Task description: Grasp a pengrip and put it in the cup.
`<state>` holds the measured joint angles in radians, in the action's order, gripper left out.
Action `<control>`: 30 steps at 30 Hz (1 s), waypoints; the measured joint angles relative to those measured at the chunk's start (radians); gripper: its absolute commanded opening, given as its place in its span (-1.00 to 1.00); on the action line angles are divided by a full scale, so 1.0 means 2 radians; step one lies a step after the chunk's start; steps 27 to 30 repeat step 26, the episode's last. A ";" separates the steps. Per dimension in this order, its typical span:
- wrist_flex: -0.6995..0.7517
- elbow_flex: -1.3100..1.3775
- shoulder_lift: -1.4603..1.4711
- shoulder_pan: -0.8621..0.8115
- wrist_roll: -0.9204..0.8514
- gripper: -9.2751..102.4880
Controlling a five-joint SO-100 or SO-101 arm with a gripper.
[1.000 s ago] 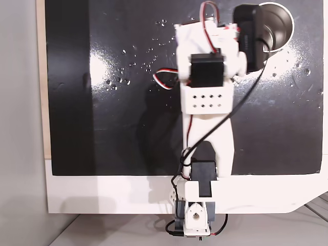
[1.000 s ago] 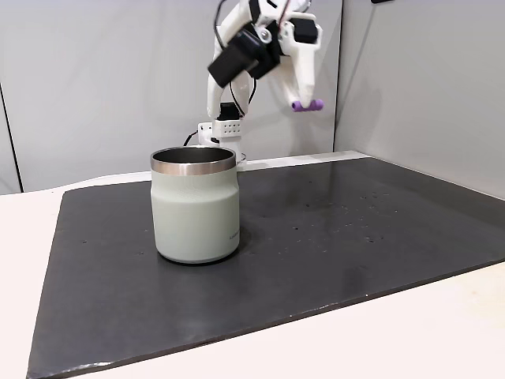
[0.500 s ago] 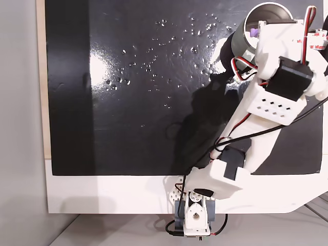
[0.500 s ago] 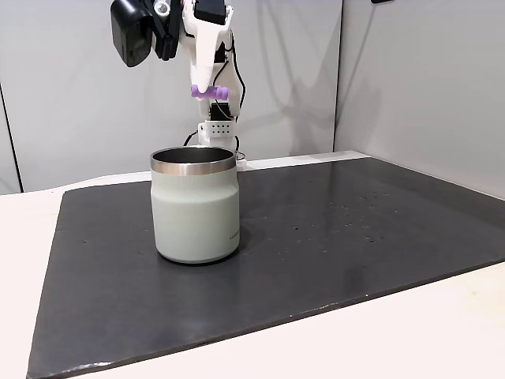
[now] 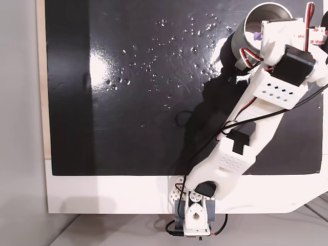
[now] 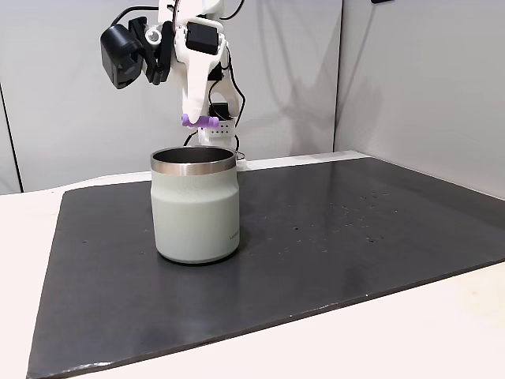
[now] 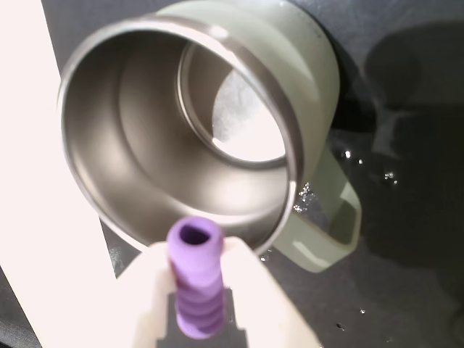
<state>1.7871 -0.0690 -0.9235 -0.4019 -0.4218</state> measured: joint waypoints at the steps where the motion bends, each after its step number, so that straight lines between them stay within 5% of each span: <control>1: 0.000 0.002 0.002 0.000 0.000 -0.83; 14: 0.000 0.020 0.025 -0.011 -0.003 -0.56; 30: 0.002 0.024 0.025 -0.010 -0.002 -0.55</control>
